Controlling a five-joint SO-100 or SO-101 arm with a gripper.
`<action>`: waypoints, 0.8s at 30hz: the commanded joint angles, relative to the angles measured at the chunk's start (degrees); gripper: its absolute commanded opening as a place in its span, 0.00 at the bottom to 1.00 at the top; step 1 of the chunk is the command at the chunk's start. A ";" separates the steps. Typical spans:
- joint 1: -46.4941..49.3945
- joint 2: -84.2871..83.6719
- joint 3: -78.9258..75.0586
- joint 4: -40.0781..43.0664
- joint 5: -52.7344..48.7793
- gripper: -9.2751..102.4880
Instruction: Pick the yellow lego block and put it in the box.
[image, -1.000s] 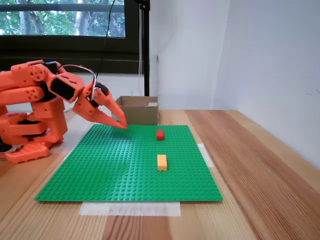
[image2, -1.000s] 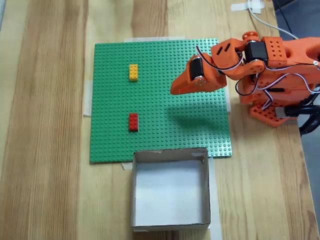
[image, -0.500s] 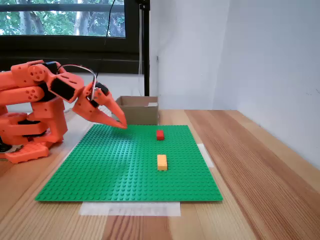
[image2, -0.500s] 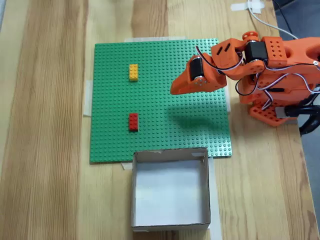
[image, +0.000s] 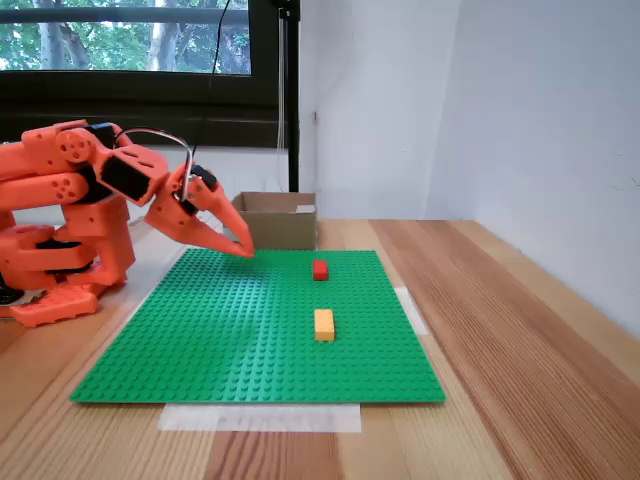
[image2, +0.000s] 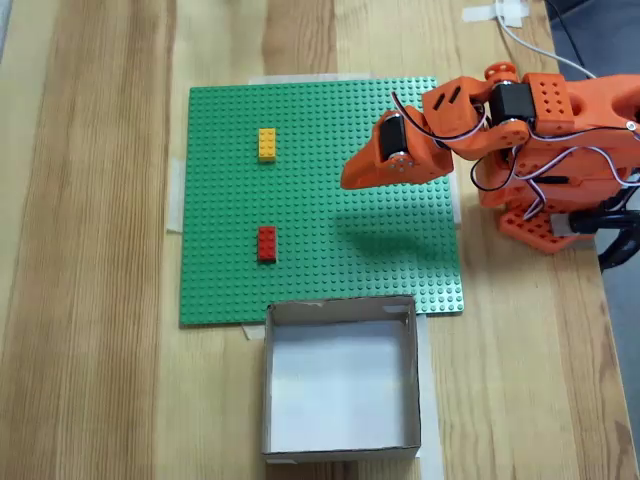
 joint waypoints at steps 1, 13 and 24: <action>-0.18 0.35 0.44 -0.70 -0.26 0.07; 1.05 -0.44 -0.18 -0.62 1.23 0.07; 1.14 -7.73 -10.46 4.31 2.55 0.07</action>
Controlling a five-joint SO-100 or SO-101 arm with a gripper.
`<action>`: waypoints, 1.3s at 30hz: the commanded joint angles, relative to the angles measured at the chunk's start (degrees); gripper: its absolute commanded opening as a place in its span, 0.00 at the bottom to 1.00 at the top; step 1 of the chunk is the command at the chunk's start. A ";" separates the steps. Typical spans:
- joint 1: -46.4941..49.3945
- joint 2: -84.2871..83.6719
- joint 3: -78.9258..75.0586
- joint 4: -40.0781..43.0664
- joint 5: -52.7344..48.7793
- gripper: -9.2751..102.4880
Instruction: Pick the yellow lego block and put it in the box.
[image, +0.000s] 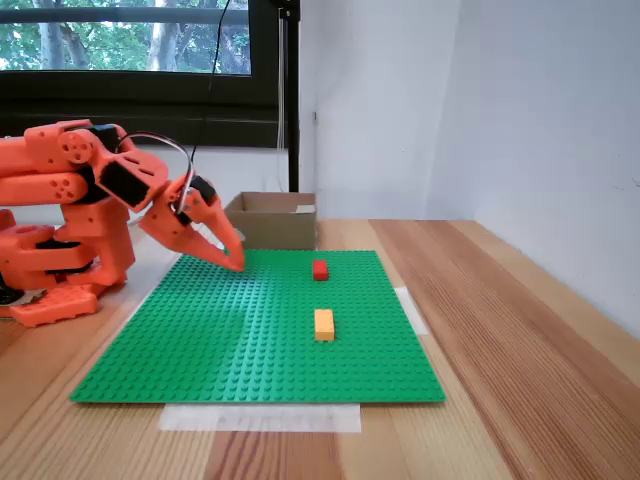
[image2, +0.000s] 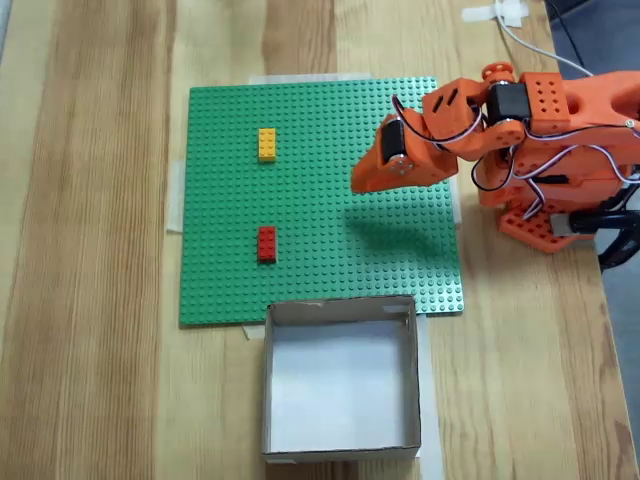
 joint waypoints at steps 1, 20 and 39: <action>0.26 -3.43 -6.06 1.05 0.18 0.07; 9.23 -28.48 -32.26 6.42 -3.08 0.08; 17.58 -59.94 -53.79 8.35 -9.58 0.09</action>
